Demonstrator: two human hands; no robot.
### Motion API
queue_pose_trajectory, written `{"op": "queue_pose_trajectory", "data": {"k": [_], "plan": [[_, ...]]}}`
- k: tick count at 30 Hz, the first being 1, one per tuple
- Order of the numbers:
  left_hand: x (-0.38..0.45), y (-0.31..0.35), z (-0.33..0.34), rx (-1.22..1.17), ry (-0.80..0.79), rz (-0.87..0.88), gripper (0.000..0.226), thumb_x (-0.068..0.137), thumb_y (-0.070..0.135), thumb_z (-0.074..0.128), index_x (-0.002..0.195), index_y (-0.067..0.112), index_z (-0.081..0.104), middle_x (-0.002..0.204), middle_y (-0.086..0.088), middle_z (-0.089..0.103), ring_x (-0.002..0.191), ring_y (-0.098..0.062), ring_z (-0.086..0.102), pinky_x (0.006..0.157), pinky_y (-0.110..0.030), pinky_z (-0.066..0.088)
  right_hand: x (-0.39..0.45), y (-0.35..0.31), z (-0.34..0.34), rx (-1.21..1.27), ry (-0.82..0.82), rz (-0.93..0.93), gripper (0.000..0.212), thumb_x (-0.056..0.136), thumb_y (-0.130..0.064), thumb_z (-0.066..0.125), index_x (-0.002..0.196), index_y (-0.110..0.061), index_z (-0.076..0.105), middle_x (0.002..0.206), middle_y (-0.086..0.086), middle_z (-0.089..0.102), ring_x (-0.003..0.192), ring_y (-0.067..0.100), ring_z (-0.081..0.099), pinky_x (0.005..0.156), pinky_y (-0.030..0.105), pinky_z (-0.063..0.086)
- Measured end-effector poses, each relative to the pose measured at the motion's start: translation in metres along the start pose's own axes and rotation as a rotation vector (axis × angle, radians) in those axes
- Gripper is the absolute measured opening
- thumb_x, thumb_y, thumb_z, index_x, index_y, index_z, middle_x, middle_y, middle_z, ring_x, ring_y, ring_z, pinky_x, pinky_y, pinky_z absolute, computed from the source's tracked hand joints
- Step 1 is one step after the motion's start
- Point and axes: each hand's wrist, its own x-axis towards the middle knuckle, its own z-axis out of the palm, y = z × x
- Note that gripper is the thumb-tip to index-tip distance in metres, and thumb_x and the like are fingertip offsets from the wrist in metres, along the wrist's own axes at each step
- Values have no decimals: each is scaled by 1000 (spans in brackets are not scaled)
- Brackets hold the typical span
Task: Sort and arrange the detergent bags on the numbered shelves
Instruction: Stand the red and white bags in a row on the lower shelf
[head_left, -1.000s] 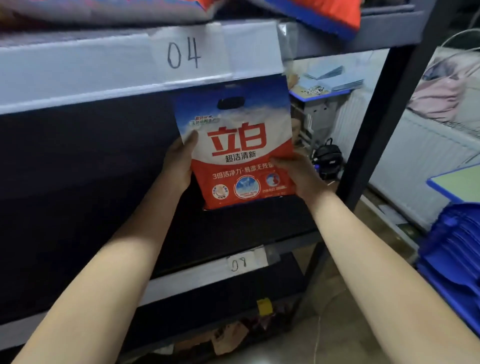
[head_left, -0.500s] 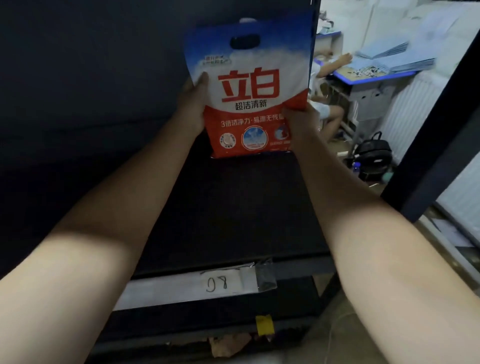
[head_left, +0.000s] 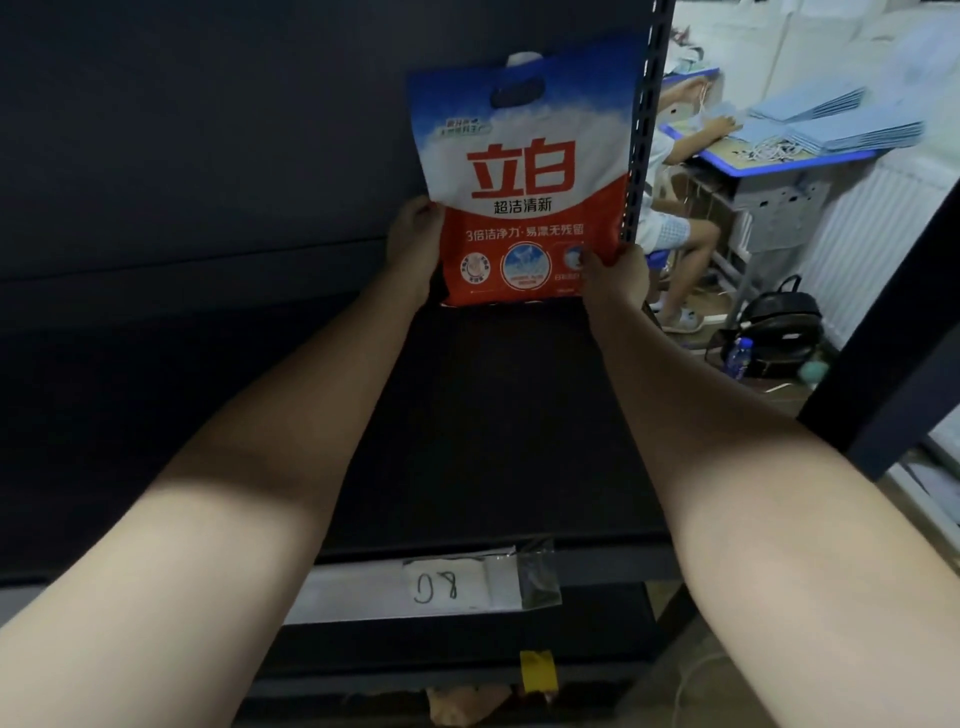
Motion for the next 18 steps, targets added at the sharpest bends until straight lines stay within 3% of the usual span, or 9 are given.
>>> {"op": "queue_pose_trajectory", "data": {"k": [5,8,14,18], "plan": [[-39,-27,-9,307,44,-15,39,100,26,43,138,18,43,139,-2,49,123,-15,49,86,-20,38,-27,6,-13,-246,56,-99,34,92,-17,52,125,-7,49,133,10,49,125,25,44,104,38,38],[-70,-45,-17,609,-62,57,36,100,22,44,135,17,48,133,-5,54,120,-18,52,90,-23,39,-61,7,-22,-428,-28,-211,37,92,-13,51,128,-6,48,135,13,47,127,28,42,105,39,37],[-143,-55,-48,971,-261,281,33,98,20,43,129,13,54,130,-10,55,121,-26,48,101,-36,39,-141,11,-50,-796,-324,-482,41,94,-18,50,135,-11,45,135,9,47,127,26,41,105,34,33],[-186,-42,-75,1087,-330,330,36,100,25,37,132,17,50,135,-5,50,126,-24,42,103,-37,35,-189,5,-68,-939,-417,-478,41,95,-21,48,135,-13,44,137,9,45,128,28,38,105,36,32]]}}
